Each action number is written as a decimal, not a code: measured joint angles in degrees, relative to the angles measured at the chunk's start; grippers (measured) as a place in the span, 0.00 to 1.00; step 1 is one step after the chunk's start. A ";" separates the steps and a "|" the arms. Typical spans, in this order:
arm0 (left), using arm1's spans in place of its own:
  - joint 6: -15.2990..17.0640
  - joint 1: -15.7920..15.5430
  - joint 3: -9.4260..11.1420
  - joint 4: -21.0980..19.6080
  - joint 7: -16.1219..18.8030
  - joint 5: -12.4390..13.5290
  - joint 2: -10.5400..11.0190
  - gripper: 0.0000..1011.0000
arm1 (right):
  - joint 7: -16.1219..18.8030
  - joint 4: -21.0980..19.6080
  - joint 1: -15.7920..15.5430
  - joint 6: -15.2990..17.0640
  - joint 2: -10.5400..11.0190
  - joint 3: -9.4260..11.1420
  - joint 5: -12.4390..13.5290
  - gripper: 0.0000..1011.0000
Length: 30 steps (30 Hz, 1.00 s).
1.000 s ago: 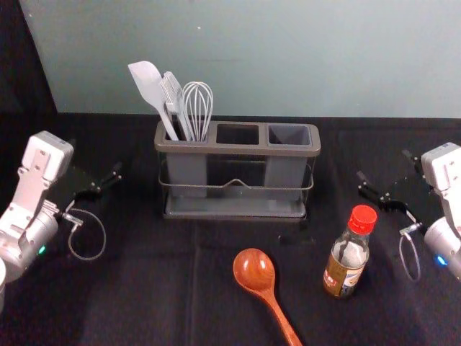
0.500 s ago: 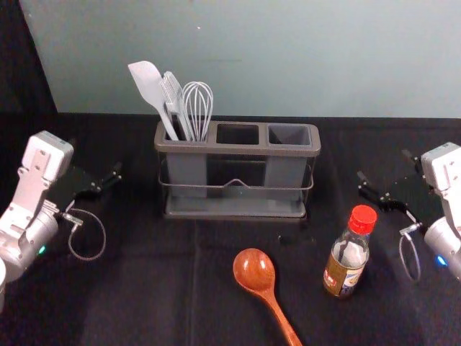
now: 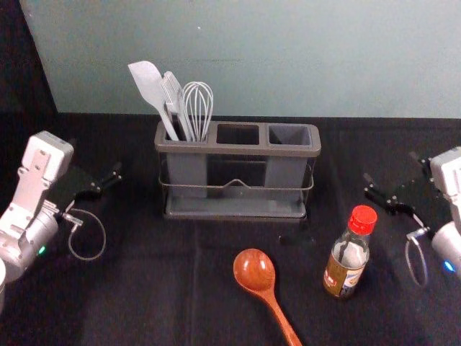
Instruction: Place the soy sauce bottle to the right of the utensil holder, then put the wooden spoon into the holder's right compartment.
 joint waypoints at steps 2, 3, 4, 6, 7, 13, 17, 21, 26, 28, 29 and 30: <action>0.00 0.00 0.00 0.00 0.00 0.00 0.00 0.99 | -0.67 -1.96 -1.86 0.24 0.87 1.04 -0.07 0.99; 0.00 0.00 0.00 0.00 0.00 0.00 0.00 0.99 | -0.85 -2.69 -2.60 0.27 1.23 1.46 -0.08 0.99; 0.00 0.00 0.00 0.00 0.00 0.00 0.00 0.99 | -1.14 -4.13 -4.11 0.28 1.99 2.24 -0.03 0.99; 0.00 0.00 0.00 0.00 0.00 0.00 0.00 0.99 | -1.25 -5.46 -5.58 0.25 2.70 3.05 0.11 0.99; 0.00 0.00 0.00 0.00 0.00 0.00 0.00 0.99 | -1.28 -6.24 -6.42 0.18 3.13 3.49 0.28 0.99; 0.00 0.00 0.00 0.00 0.00 0.00 0.00 0.99 | -0.51 -13.10 -14.45 -2.24 6.78 7.85 3.06 0.99; 0.00 0.00 0.00 0.00 0.00 0.00 0.00 0.99 | 1.13 -16.30 -18.89 -4.20 8.28 10.50 6.23 0.99; 0.00 0.00 0.00 0.00 0.00 0.00 0.00 0.99 | 3.24 -19.05 -23.14 -6.08 9.18 13.43 10.56 0.99; 0.00 0.00 0.00 0.00 0.00 0.00 0.00 0.99 | 6.56 -21.76 -27.88 -8.92 9.49 16.96 16.82 0.99; 0.00 0.00 0.00 0.00 0.00 0.00 0.00 0.99 | 8.26 -22.62 -29.46 -10.33 9.34 18.18 19.34 0.99; 0.00 0.00 0.00 0.00 0.00 0.00 0.00 0.99 | 8.85 -22.89 -29.92 -10.85 9.21 18.53 20.09 0.99; 0.00 0.00 0.00 0.00 0.00 0.00 0.00 0.99 | 9.37 -23.17 -30.38 -11.33 9.05 18.90 20.78 0.99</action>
